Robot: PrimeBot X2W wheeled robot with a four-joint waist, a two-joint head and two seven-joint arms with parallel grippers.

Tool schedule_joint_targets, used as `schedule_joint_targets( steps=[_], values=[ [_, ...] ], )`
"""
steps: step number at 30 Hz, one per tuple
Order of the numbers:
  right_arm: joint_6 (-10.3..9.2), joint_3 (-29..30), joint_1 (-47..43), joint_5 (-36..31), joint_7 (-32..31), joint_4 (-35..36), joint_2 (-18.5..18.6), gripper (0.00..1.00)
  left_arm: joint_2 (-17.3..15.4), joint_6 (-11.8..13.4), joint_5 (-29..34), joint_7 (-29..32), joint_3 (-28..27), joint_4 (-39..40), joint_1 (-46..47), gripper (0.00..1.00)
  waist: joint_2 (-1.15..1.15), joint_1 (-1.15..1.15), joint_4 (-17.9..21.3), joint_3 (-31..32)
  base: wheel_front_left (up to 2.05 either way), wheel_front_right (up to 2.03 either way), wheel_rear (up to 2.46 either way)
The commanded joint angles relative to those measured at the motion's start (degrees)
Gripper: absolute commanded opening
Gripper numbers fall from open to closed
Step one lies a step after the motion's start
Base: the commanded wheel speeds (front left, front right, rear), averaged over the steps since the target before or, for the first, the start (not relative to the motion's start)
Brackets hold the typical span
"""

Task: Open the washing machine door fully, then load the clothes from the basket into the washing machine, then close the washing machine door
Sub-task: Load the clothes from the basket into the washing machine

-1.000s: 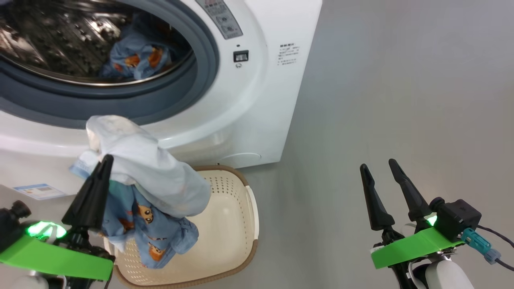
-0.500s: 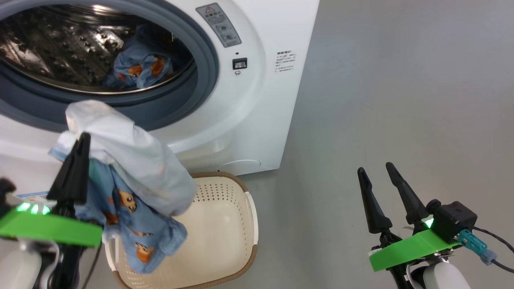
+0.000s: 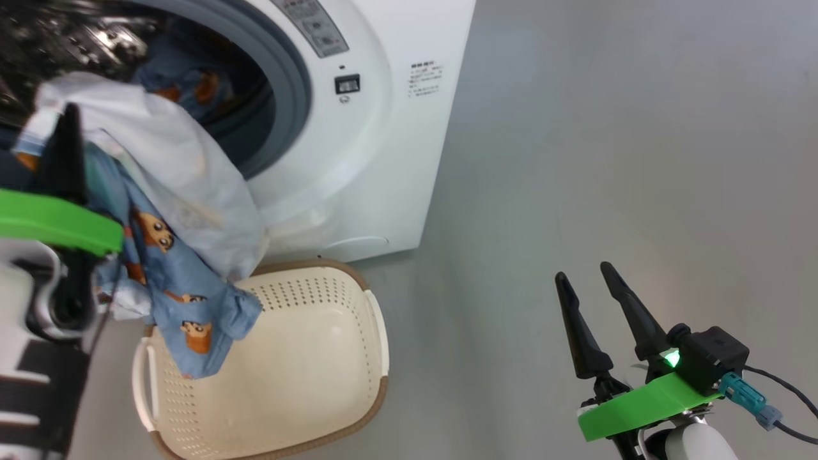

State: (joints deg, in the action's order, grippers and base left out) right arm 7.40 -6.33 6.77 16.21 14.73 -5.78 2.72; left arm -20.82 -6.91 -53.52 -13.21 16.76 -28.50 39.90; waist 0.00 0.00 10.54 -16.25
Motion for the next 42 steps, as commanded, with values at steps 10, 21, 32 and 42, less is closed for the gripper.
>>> schedule_joint_targets(
  steps=[10,21,32,42],
  values=[
    [0.09,-3.9,-0.2,-0.1,0.3,5.1,0.2,1.0,-6.9,-0.6,2.1,0.3,3.8,-10.7,12.7,0.0,0.0,0.0,5.2,-8.0,0.0,0.0,0.0],
    [0.09,-6.2,-1.8,1.4,0.3,9.6,0.2,1.0,-14.5,-0.6,0.6,-1.6,3.3,-11.1,22.1,0.0,0.0,0.0,10.6,-15.2,0.0,0.0,0.0],
    [0.09,-6.5,-1.4,1.6,0.3,9.8,0.2,1.0,-13.3,-0.6,5.0,-1.3,1.3,-11.8,20.7,1.0,0.0,0.0,10.3,-15.0,0.0,0.0,0.0],
    [0.09,-5.8,-0.1,0.9,0.3,8.5,0.2,1.0,-12.3,-0.6,2.6,-1.4,6.2,-14.3,20.2,1.0,0.0,0.0,7.8,-13.0,0.0,0.0,0.0]
  ],
)
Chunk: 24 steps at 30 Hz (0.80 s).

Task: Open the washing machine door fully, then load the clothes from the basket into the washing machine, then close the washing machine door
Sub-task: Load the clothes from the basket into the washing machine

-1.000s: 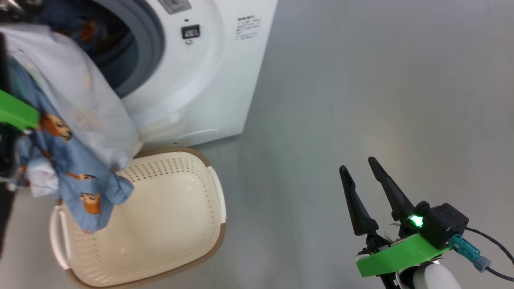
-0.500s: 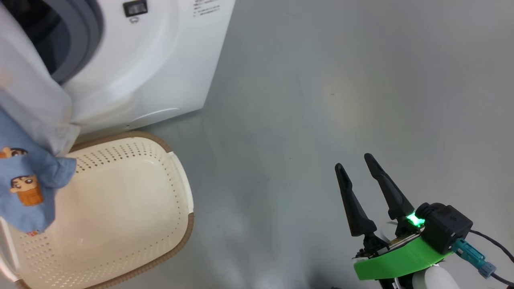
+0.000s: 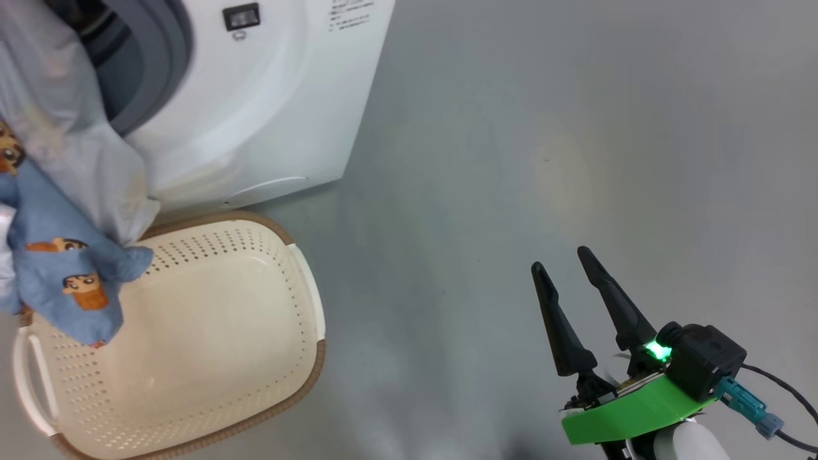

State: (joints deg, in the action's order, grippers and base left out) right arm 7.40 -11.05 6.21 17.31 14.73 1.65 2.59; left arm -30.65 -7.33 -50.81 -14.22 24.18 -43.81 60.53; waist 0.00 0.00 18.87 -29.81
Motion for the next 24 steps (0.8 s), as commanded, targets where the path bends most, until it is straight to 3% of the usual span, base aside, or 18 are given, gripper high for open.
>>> schedule_joint_targets(
  steps=[1,9,24],
  values=[
    [0.09,-0.9,0.6,-0.2,0.3,0.9,0.3,1.0,-2.4,-0.2,-0.3,-0.4,-0.9,1.2,-0.8,1.0,0.0,0.0,-0.8,0.8,0.0,0.0,0.0],
    [0.09,0.8,1.0,-0.7,0.3,-0.1,0.3,1.0,-2.0,-0.2,0.9,-0.7,-1.8,4.7,-4.9,1.0,0.0,0.0,-3.6,3.2,0.0,0.0,0.0],
    [0.09,3.3,1.5,-1.1,0.3,-3.3,0.3,1.0,3.8,-0.2,11.1,-0.8,-13.1,17.6,-21.7,1.0,0.0,0.0,-7.2,9.6,0.0,0.0,0.0]
  ],
)
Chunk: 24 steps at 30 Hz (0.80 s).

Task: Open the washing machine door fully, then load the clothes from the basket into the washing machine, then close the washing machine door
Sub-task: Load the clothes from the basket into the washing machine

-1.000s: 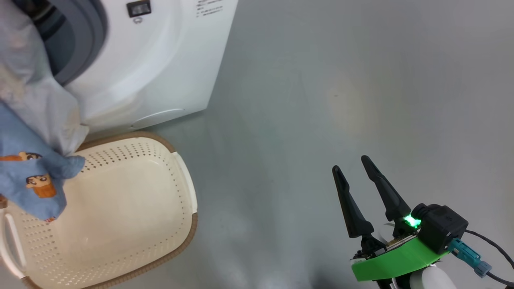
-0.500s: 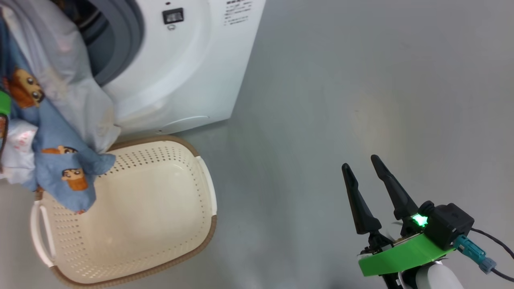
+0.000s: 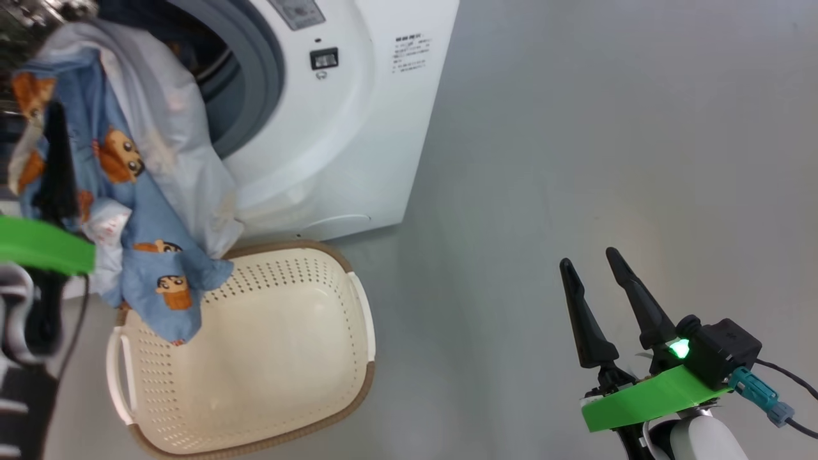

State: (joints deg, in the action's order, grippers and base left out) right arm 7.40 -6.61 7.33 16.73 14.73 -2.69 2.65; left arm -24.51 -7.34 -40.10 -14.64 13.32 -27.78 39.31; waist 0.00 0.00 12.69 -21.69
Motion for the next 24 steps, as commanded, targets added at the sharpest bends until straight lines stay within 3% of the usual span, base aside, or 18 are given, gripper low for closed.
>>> schedule_joint_targets(
  steps=[1,14,24],
  values=[
    [0.09,-0.9,0.4,-0.5,0.3,0.8,0.2,1.0,-2.1,-0.1,0.7,-0.4,-2.9,2.8,-1.8,1.0,0.0,0.0,-1.3,1.9,0.0,0.0,0.0],
    [0.09,0.4,-0.1,-1.3,0.3,-1.4,0.2,1.0,-1.0,-0.1,1.3,-0.4,-6.3,17.2,-19.0,1.0,0.0,0.0,-4.0,6.1,0.0,0.0,0.0],
    [0.09,0.6,0.1,-2.1,0.3,-1.3,0.2,1.0,-0.9,-0.1,1.1,-0.4,-8.9,22.4,-28.3,1.0,0.0,0.0,-5.4,5.9,0.0,0.0,0.0]
  ],
)
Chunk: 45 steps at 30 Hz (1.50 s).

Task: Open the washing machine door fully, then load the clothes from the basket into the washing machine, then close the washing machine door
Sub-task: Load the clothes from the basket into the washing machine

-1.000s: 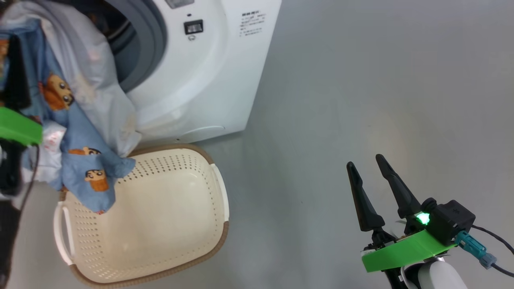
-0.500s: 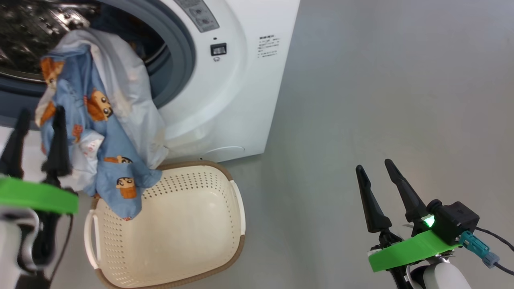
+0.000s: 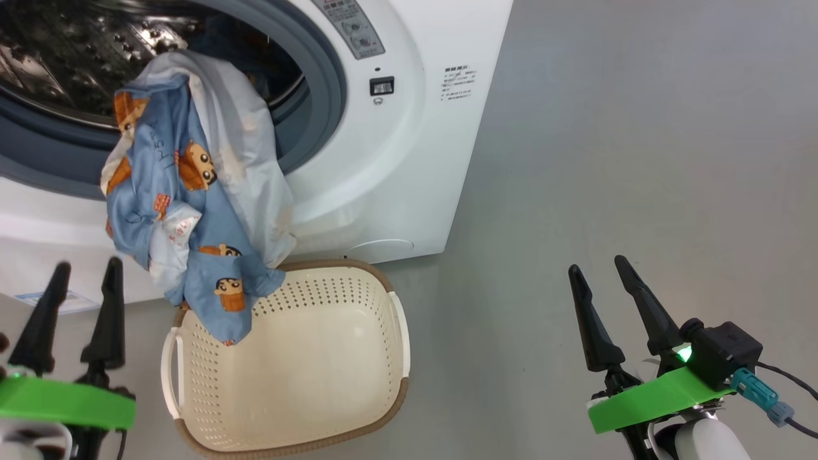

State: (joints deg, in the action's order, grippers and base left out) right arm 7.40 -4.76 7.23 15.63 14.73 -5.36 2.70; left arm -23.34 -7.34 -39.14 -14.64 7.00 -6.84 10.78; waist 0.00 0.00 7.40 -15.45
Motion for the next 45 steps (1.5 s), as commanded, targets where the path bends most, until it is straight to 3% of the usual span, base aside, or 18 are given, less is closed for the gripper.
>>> schedule_joint_targets(
  steps=[1,7,14,23,29,45],
  values=[
    [0.09,-1.3,0.2,-1.0,0.3,1.5,0.2,1.0,-2.3,-0.1,0.3,-0.4,-2.8,1.6,-0.5,1.0,0.0,0.0,-0.2,-0.5,0.0,0.0,0.0],
    [0.09,-1.4,0.3,-0.8,0.3,2.2,0.2,1.0,-2.7,-0.1,-0.4,-0.4,-2.6,1.5,-3.4,1.0,0.0,0.0,-0.1,-1.9,0.0,0.0,0.0],
    [0.09,-1.9,0.6,-0.3,0.3,2.8,0.2,1.0,-4.4,-0.1,-3.1,-0.4,3.8,-3.6,-2.3,1.0,0.0,0.0,0.9,-3.7,0.0,0.0,0.0],
    [0.09,-2.7,0.9,0.1,0.3,4.3,0.2,1.0,-7.9,-0.1,-8.3,0.1,16.9,-16.5,8.1,1.0,0.0,0.0,3.4,-6.9,0.0,0.0,0.0],
    [0.09,-3.6,0.7,0.9,0.3,5.8,0.2,1.0,-8.3,-0.1,-12.7,0.9,24.7,-26.4,18.1,1.0,0.0,0.0,5.8,-9.2,0.0,0.0,0.0],
    [0.09,-5.1,-0.5,2.0,0.3,9.1,0.2,1.0,-8.4,-0.1,-18.4,1.8,30.9,-43.0,32.7,1.0,0.0,0.0,10.9,-14.1,0.0,0.0,0.0]
  ],
)
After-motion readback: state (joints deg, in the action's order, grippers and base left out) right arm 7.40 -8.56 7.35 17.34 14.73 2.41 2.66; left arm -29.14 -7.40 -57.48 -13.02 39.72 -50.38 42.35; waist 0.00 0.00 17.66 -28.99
